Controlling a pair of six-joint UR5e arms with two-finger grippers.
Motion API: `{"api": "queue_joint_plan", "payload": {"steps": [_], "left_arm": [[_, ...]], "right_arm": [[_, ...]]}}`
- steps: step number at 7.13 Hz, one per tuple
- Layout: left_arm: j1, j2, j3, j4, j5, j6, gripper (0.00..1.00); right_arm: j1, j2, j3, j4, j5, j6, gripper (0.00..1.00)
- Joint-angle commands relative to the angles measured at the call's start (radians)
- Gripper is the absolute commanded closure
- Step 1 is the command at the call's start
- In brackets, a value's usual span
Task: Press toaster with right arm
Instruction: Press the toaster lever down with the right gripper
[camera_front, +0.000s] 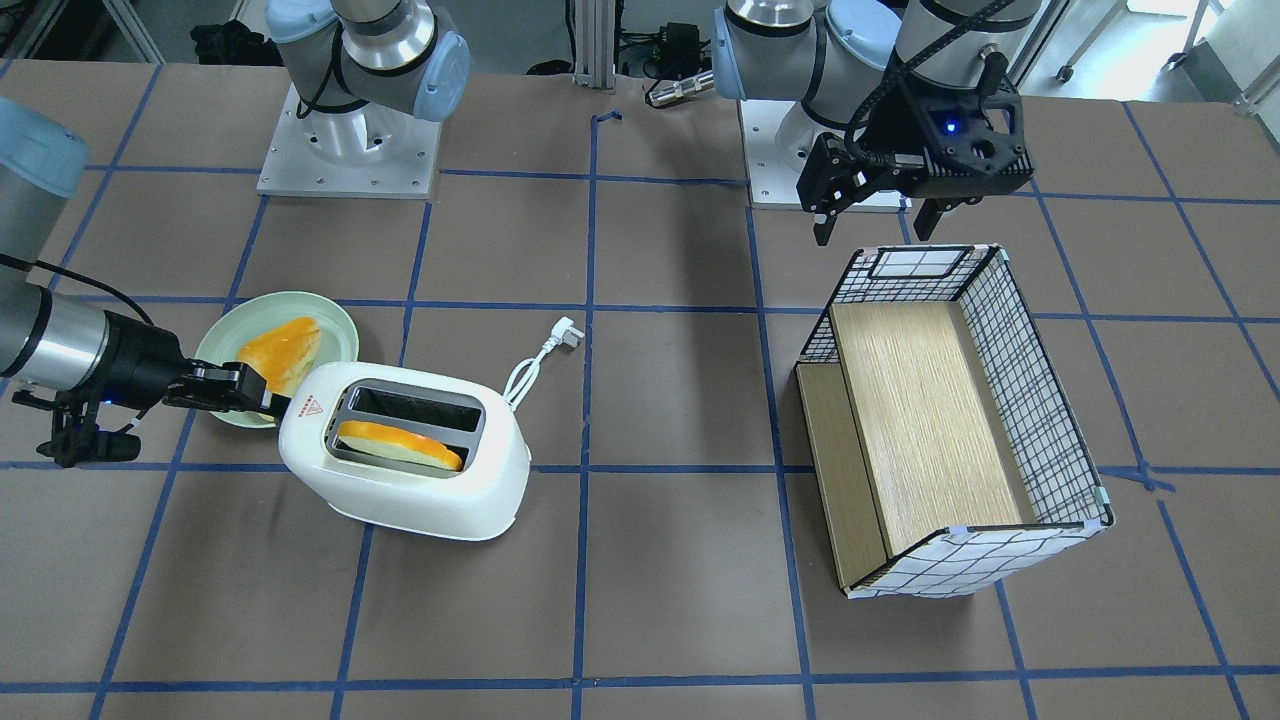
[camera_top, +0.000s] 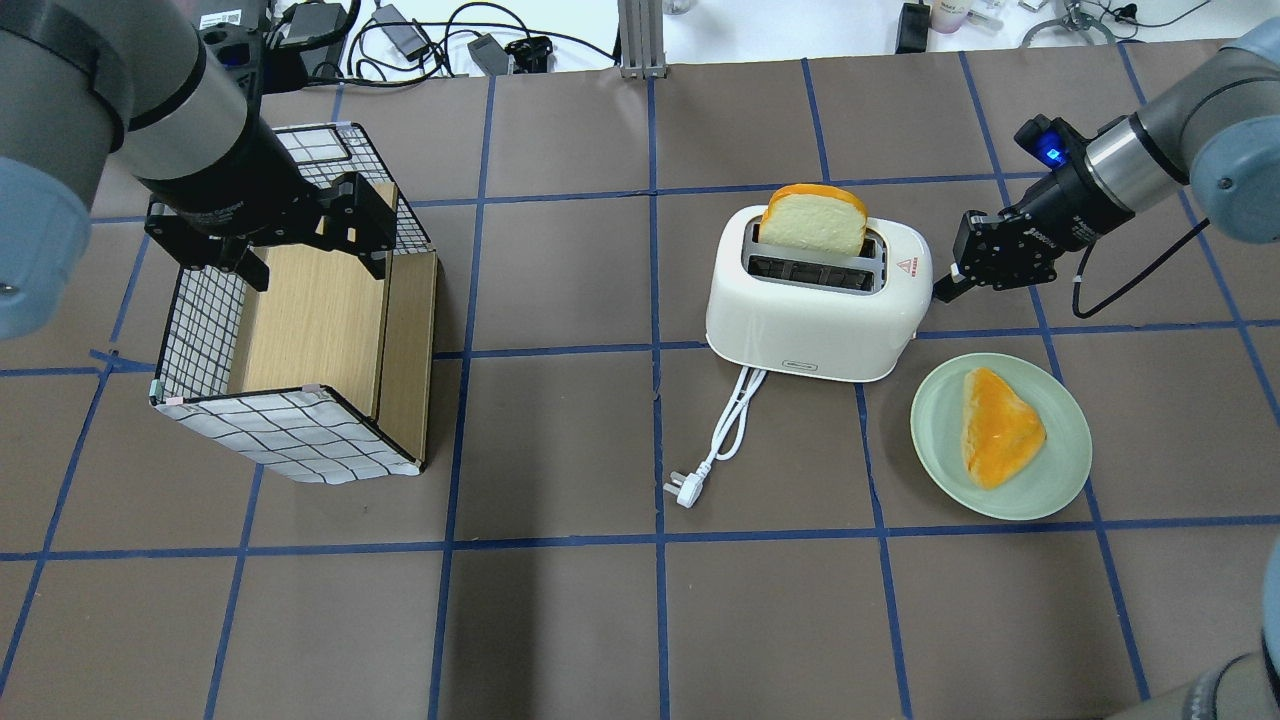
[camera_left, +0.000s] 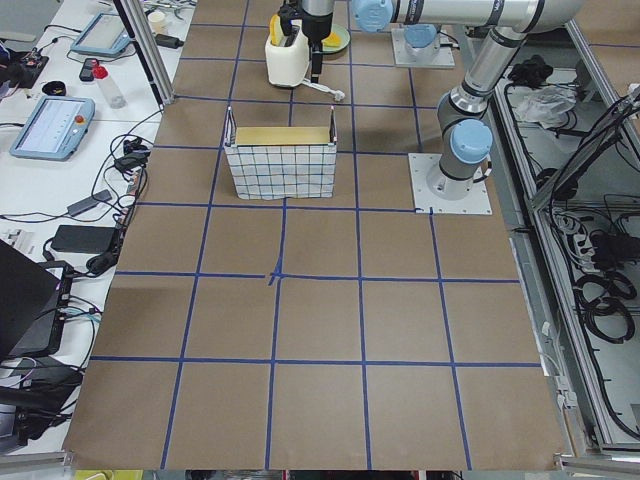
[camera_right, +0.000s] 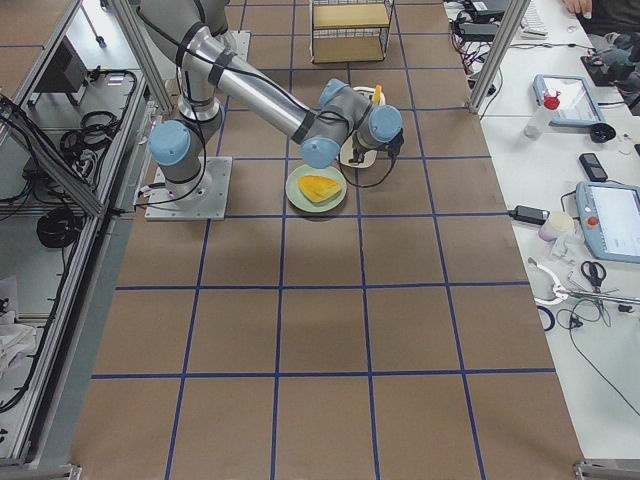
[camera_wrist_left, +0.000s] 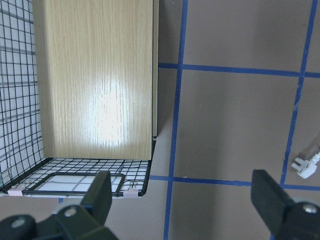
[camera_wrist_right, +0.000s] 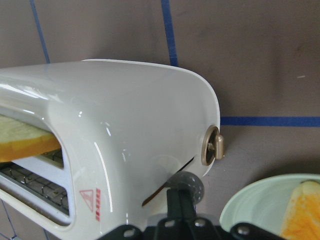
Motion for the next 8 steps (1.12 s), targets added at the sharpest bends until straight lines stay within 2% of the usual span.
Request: {"api": "queue_joint_plan", "payload": {"steps": [1, 8], "left_arm": [[0.000, -0.001, 0.000, 0.000, 0.000, 0.000, 0.00], [0.000, 0.000, 0.000, 0.000, 0.000, 0.000, 0.00]], "right_arm": [[0.000, 0.018, 0.003, 0.000, -0.005, 0.001, 0.94], [0.000, 0.055, 0.038, -0.016, -0.005, 0.009, 0.94]]}}
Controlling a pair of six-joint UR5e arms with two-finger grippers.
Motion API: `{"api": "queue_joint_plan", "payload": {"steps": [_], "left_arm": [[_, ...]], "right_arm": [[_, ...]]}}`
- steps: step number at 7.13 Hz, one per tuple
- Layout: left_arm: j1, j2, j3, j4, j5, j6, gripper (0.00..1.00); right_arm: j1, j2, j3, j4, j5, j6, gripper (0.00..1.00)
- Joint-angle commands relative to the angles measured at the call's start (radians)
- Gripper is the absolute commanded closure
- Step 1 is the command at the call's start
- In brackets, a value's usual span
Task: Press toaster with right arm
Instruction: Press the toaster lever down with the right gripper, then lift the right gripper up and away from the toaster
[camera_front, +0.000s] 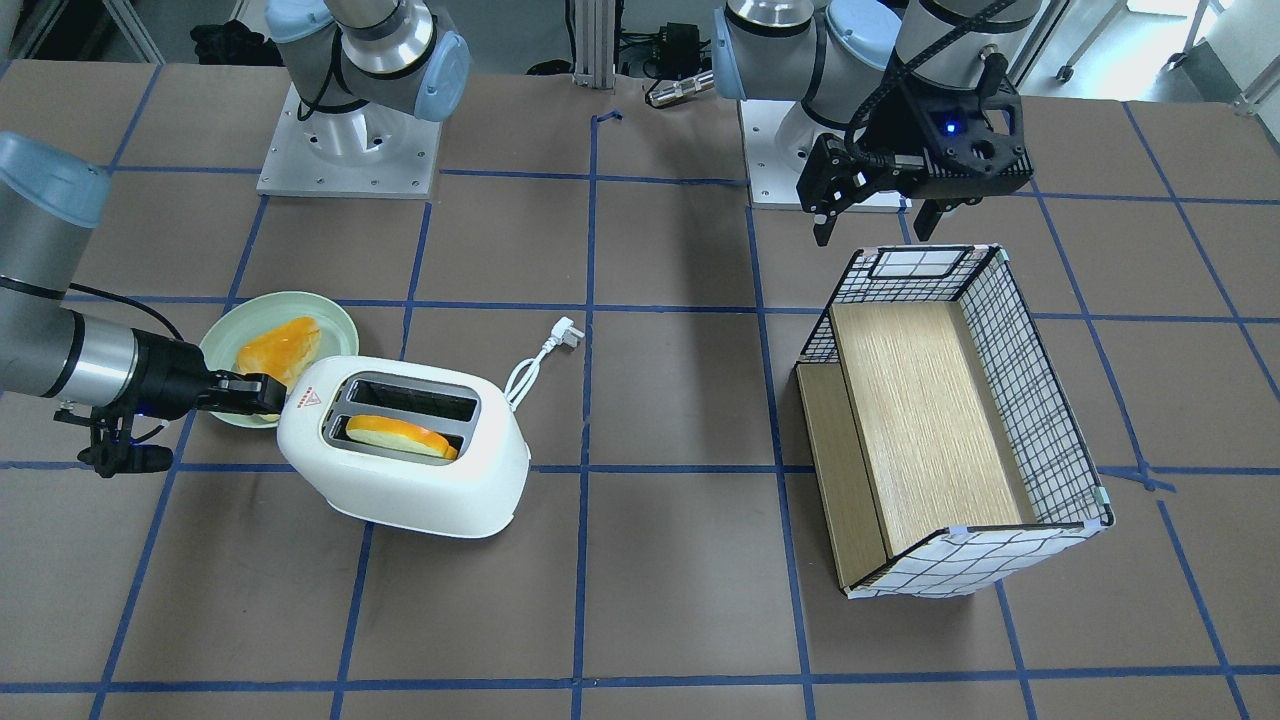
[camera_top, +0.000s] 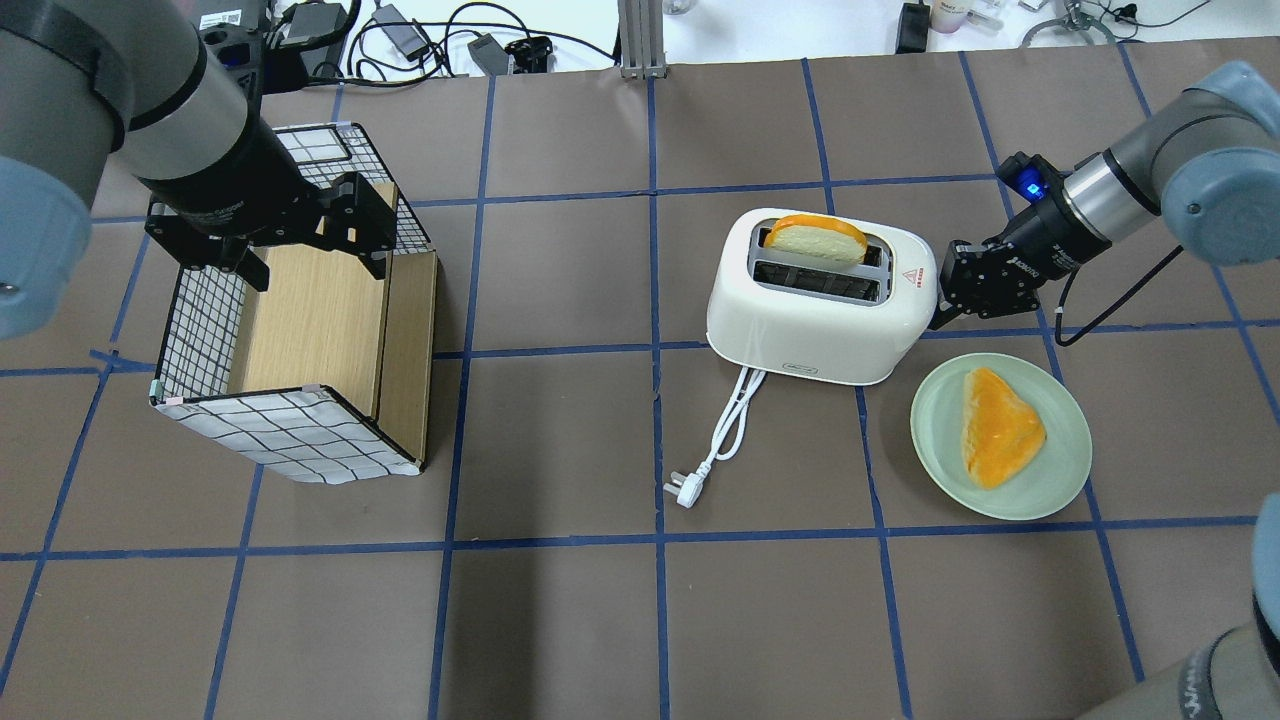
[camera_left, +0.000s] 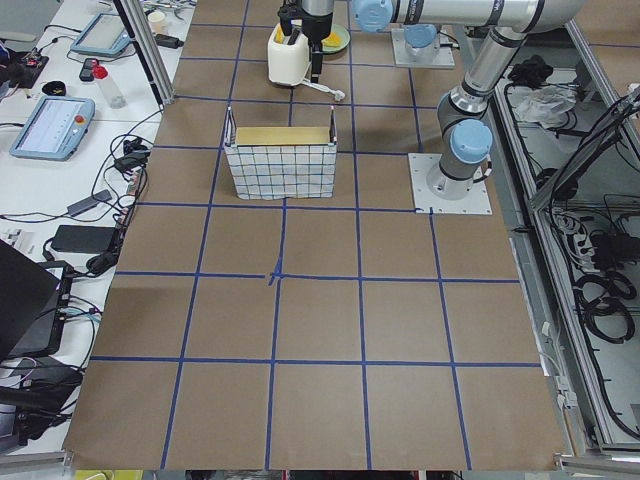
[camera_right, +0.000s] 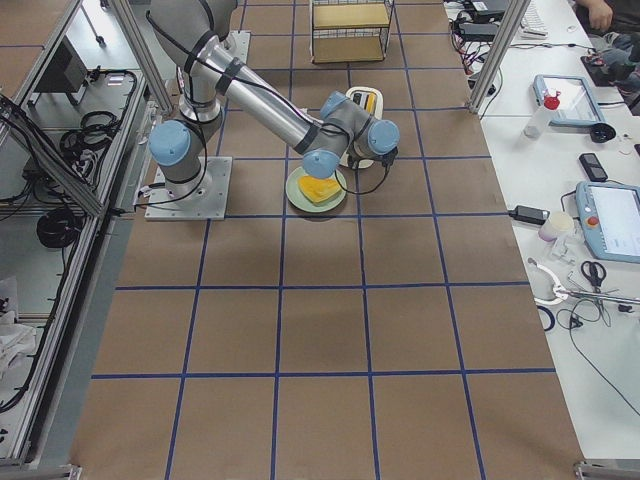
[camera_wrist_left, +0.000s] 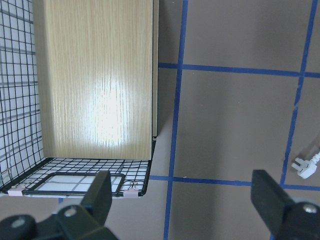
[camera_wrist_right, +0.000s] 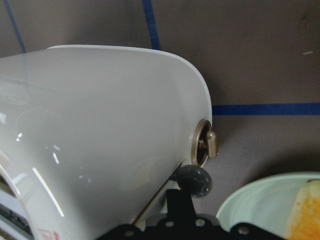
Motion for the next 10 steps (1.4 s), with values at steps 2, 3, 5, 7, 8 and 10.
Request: {"api": "queue_joint_plan", "payload": {"steps": [2, 3, 5, 7, 8, 10], "left_arm": [[0.000, 0.000, 0.000, 0.000, 0.000, 0.000, 0.00], [0.000, -0.001, 0.000, 0.000, 0.000, 0.000, 0.00], [0.000, 0.000, 0.000, 0.000, 0.000, 0.000, 0.00], [0.000, 0.000, 0.000, 0.000, 0.000, 0.000, 0.00], [0.000, 0.000, 0.000, 0.000, 0.000, 0.000, 0.00], [0.000, 0.000, 0.000, 0.000, 0.000, 0.000, 0.00]], "right_arm": [[0.000, 0.000, -0.011, 0.000, -0.002, 0.014, 0.93], [0.002, -0.031, -0.019, -0.001, -0.009, 0.061, 0.93], [0.003, -0.101, -0.021, -0.023, -0.031, 0.134, 0.91], [0.005, -0.180, -0.065, -0.035, -0.112, 0.152, 0.87], [0.005, -0.206, -0.105, -0.024, -0.141, 0.156, 0.85], [0.009, -0.272, -0.149, -0.021, -0.214, 0.156, 0.76]]}}
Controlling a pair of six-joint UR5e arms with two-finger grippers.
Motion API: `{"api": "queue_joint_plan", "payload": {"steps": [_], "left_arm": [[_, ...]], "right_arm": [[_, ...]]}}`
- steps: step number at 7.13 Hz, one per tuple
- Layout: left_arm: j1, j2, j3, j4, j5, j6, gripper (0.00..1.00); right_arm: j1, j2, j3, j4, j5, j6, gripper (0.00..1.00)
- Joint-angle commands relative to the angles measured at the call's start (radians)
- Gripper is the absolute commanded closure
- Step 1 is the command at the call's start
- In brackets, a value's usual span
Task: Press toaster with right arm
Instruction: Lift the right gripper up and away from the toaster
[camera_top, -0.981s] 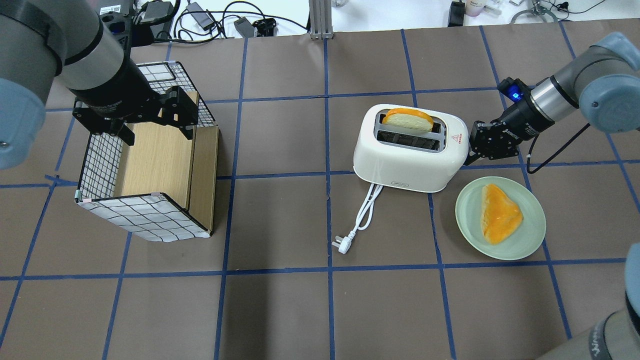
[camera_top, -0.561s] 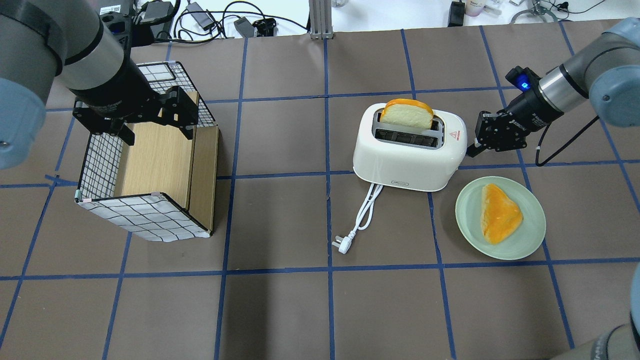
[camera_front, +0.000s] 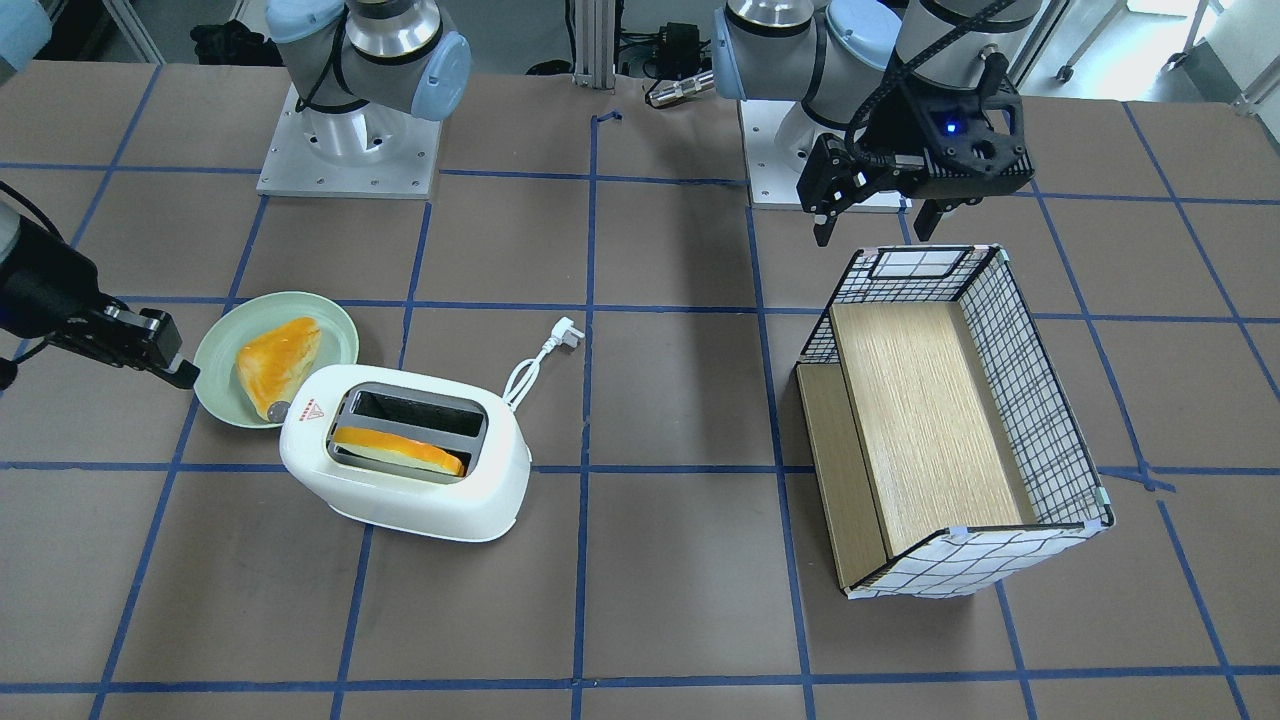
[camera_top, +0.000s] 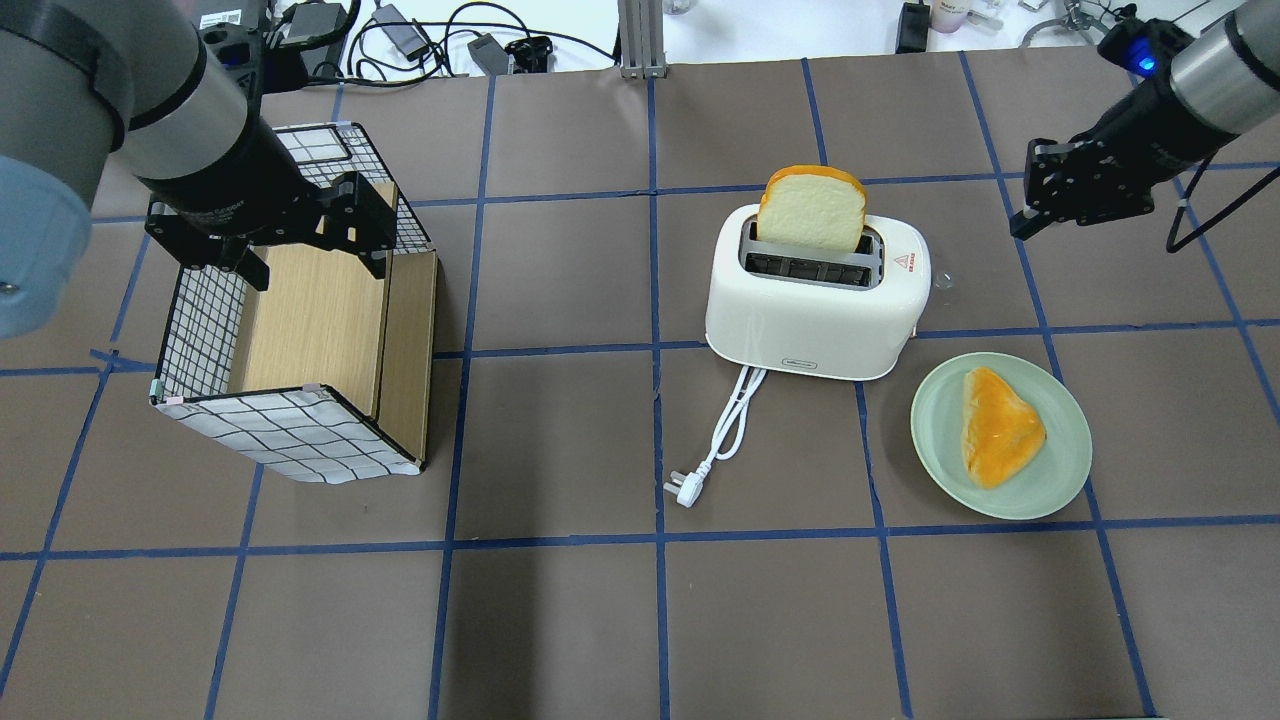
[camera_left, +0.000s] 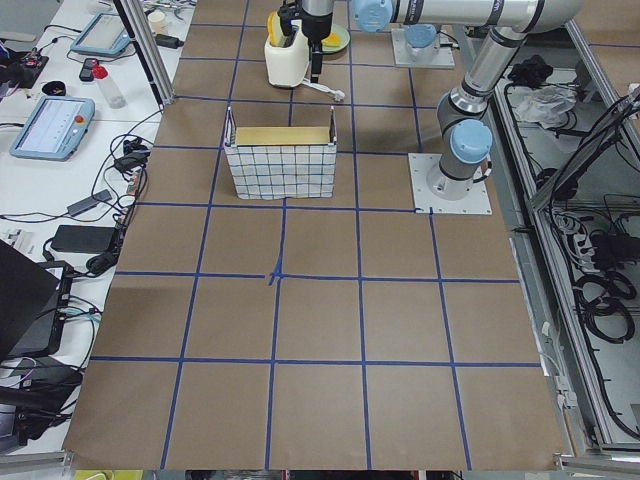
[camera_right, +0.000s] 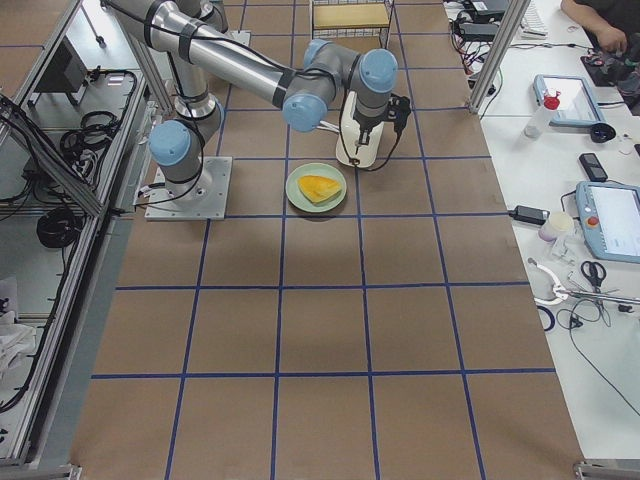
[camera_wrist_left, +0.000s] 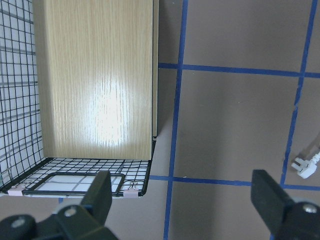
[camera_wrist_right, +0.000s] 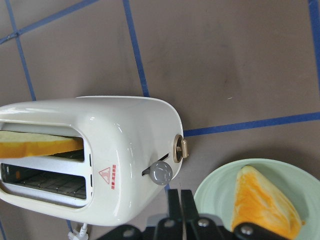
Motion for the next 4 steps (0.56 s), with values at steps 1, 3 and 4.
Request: {"api": "queue_joint_plan", "payload": {"steps": [1, 3, 4], "left_arm": [[0.000, 0.000, 0.000, 0.000, 0.000, 0.000, 0.00], [0.000, 0.000, 0.000, 0.000, 0.000, 0.000, 0.00], [0.000, 0.000, 0.000, 0.000, 0.000, 0.000, 0.00]], "right_arm": [[0.002, -0.075, -0.053, 0.047, -0.083, 0.001, 0.69], [0.011, -0.086, -0.156, 0.179, -0.121, 0.001, 0.47], [0.017, -0.086, -0.193, 0.208, -0.131, 0.001, 0.13]]}}
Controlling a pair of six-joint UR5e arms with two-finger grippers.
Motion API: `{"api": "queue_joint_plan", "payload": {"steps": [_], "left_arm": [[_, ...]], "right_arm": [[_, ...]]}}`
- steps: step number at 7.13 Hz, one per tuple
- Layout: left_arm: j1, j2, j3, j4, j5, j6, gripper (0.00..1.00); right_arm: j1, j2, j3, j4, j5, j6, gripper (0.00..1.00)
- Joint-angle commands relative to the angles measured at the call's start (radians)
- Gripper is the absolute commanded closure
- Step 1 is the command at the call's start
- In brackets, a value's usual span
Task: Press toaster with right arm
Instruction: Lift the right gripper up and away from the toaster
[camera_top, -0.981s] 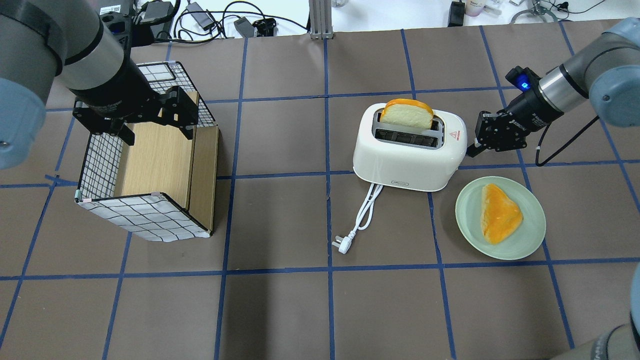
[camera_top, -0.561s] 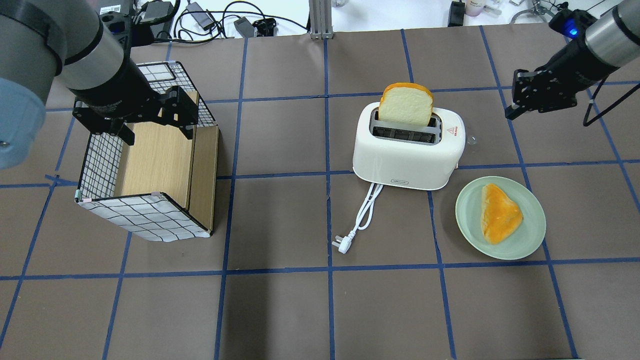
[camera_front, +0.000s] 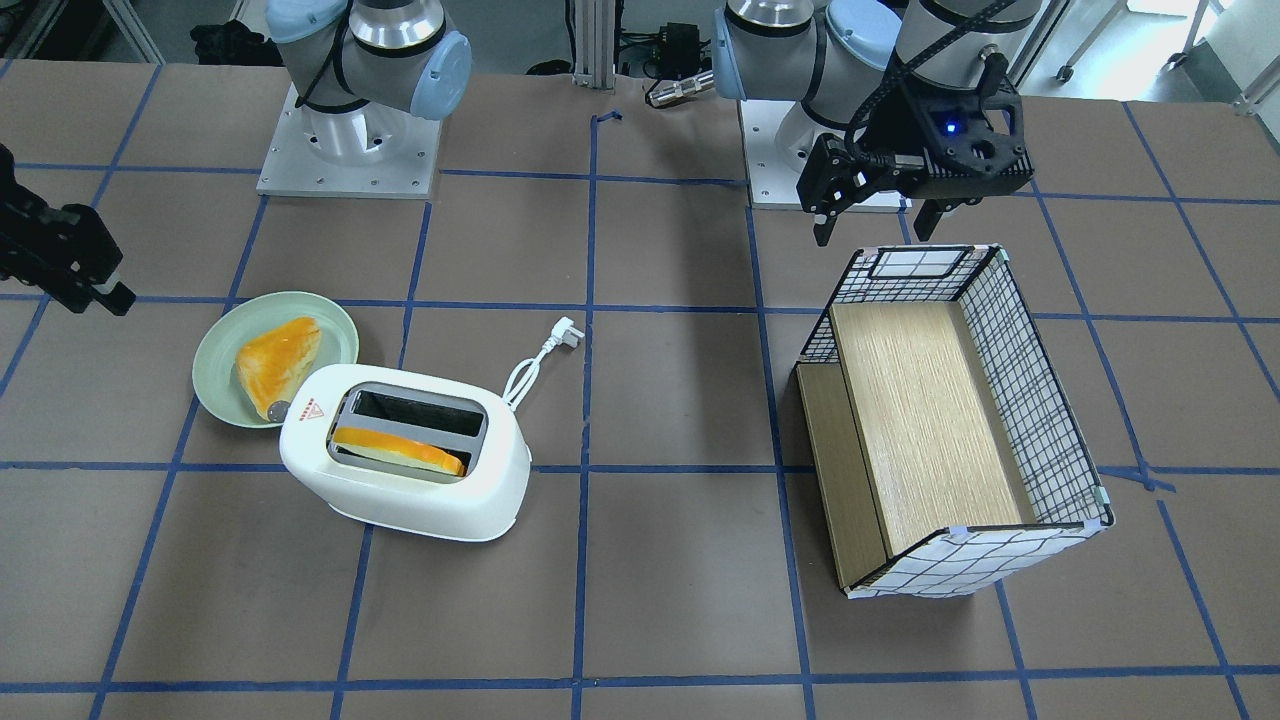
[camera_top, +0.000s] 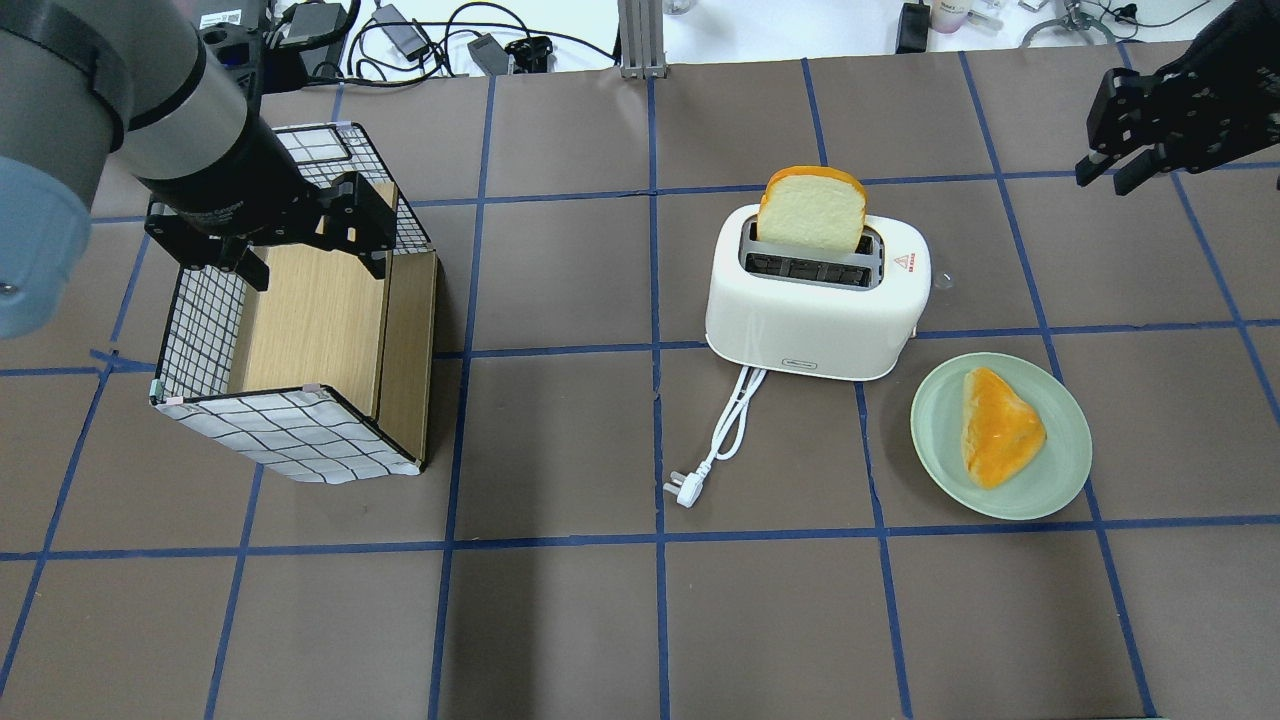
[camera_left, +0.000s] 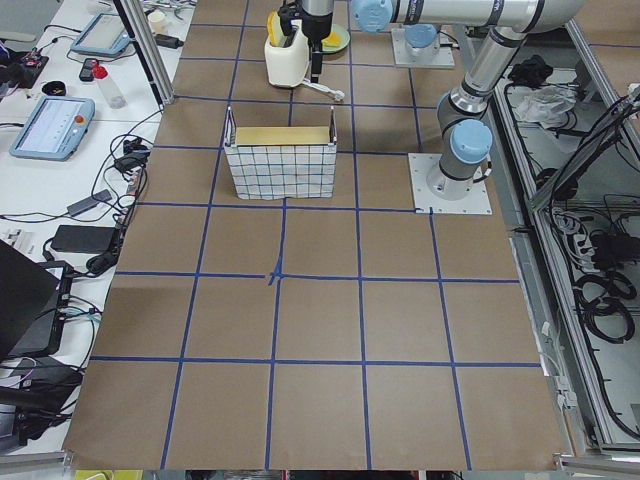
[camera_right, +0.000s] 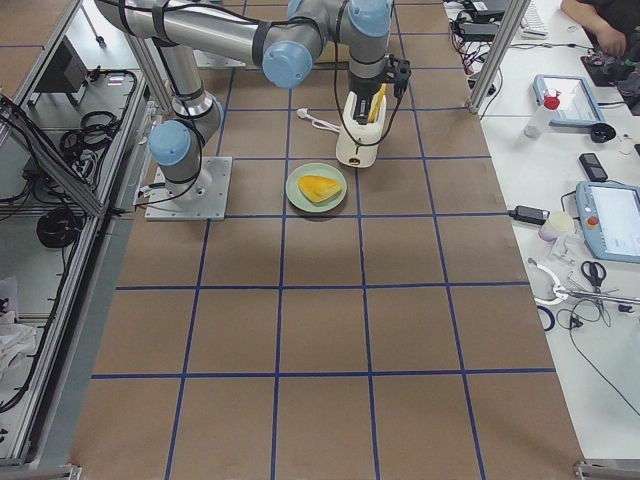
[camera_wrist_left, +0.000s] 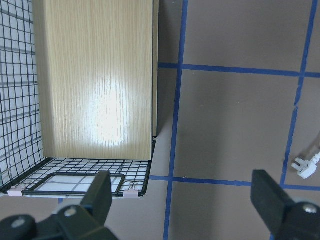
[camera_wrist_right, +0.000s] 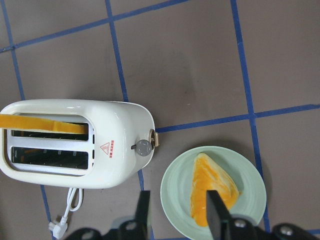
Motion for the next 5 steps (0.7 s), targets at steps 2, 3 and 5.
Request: {"api": "queue_joint_plan", "payload": {"steps": [2, 3, 5], "left_arm": [[0.000, 0.000, 0.000, 0.000, 0.000, 0.000, 0.00], [0.000, 0.000, 0.000, 0.000, 0.000, 0.000, 0.00], [0.000, 0.000, 0.000, 0.000, 0.000, 0.000, 0.00]], "right_arm": [[0.054, -0.003, -0.126, 0.141, -0.091, 0.046, 0.00], [0.123, 0.002, -0.141, 0.139, -0.119, 0.120, 0.00], [0.279, 0.015, -0.143, 0.094, -0.130, 0.253, 0.00]]}}
